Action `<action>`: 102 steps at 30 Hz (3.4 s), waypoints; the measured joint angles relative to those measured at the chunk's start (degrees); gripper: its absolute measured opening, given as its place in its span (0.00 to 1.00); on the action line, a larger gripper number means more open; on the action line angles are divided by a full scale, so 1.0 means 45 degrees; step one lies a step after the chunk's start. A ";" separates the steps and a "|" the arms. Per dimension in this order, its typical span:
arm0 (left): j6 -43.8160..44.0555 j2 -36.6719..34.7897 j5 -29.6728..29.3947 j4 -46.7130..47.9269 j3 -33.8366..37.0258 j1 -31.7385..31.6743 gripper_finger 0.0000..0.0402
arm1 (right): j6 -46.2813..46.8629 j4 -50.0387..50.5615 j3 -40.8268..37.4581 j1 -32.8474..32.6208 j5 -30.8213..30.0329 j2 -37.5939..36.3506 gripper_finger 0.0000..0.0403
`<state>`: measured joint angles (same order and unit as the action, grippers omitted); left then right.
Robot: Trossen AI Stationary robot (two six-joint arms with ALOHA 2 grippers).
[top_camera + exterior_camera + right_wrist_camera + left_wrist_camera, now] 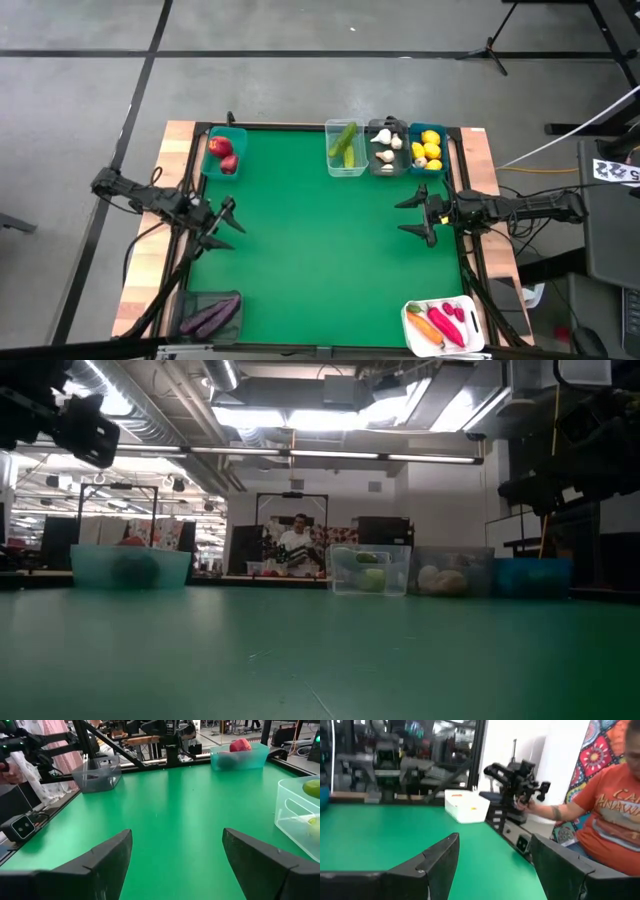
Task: Sort produce into baskets
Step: Return to Home Position
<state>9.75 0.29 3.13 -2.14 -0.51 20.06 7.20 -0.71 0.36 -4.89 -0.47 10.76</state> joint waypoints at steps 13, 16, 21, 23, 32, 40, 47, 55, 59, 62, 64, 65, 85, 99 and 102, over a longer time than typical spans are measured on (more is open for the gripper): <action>-0.1395 -0.0009 0.0059 -0.0264 0.0000 -0.0065 0.60 | -0.0373 0.0005 0.0000 0.0004 0.0000 0.0000 0.77; -0.1093 -0.0008 0.0064 0.0049 0.0000 -0.0065 0.60 | -0.0364 0.0005 0.0000 0.0002 0.0000 0.0000 0.77; 0.1133 0.0025 0.0059 0.0226 0.0000 -0.0065 0.60 | -0.0359 0.0002 0.0000 0.0002 0.0000 -0.0005 0.77; 0.1670 0.0025 0.0058 0.0229 -0.0002 -0.0065 0.60 | -0.0358 0.0000 0.0000 0.0000 0.0000 -0.0005 0.77; 0.2158 0.0025 0.0059 0.0231 -0.0001 -0.0065 0.60 | -0.0345 0.0000 0.0000 0.0005 0.0000 -0.0005 0.77; 0.2179 0.0025 0.0059 0.0236 -0.0005 -0.0065 0.60 | -0.0343 -0.0004 0.0000 0.0001 0.0000 -0.0005 0.77; 0.2182 0.0025 0.0054 0.0239 -0.0005 -0.0065 0.60 | -0.0340 -0.0005 0.0000 0.0003 0.0000 -0.0005 0.77; 0.2182 0.0025 0.0054 0.0241 -0.0003 -0.0065 0.60 | -0.0340 -0.0005 0.0000 0.0002 0.0005 -0.0005 0.77; 0.2182 0.0025 0.0054 0.0241 -0.0005 -0.0065 0.60 | -0.0340 -0.0005 0.0000 0.0003 0.0005 -0.0005 0.77; 0.2182 0.0025 0.0054 0.0241 -0.0005 -0.0065 0.60 | -0.0340 -0.0005 0.0000 0.0000 0.0005 -0.0005 0.77; 0.2182 0.0025 0.0054 0.0241 -0.0005 -0.0065 0.60 | -0.0343 -0.0005 0.0000 0.0002 0.0005 -0.0005 0.77; 0.2182 0.0025 0.0054 0.0241 -0.0005 -0.0065 0.60 | -0.0340 -0.0005 0.0000 0.0001 0.0005 -0.0005 0.77; 0.2179 0.0025 0.0054 0.0246 -0.0005 -0.0065 0.60 | -0.0342 -0.0010 0.0000 0.0002 0.0005 -0.0005 0.77; 0.2177 0.0025 0.0054 0.0246 -0.0005 -0.0065 0.60 | -0.0344 -0.0010 0.0000 0.0004 0.0005 -0.0005 0.77; 0.2177 0.0025 0.0054 0.0246 -0.0005 -0.0065 0.60 | -0.0340 -0.0010 0.0000 0.0005 0.0005 -0.0005 0.77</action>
<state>19.55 0.40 3.38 -1.04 -0.54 19.77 5.67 -0.75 0.36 -4.86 -0.45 10.74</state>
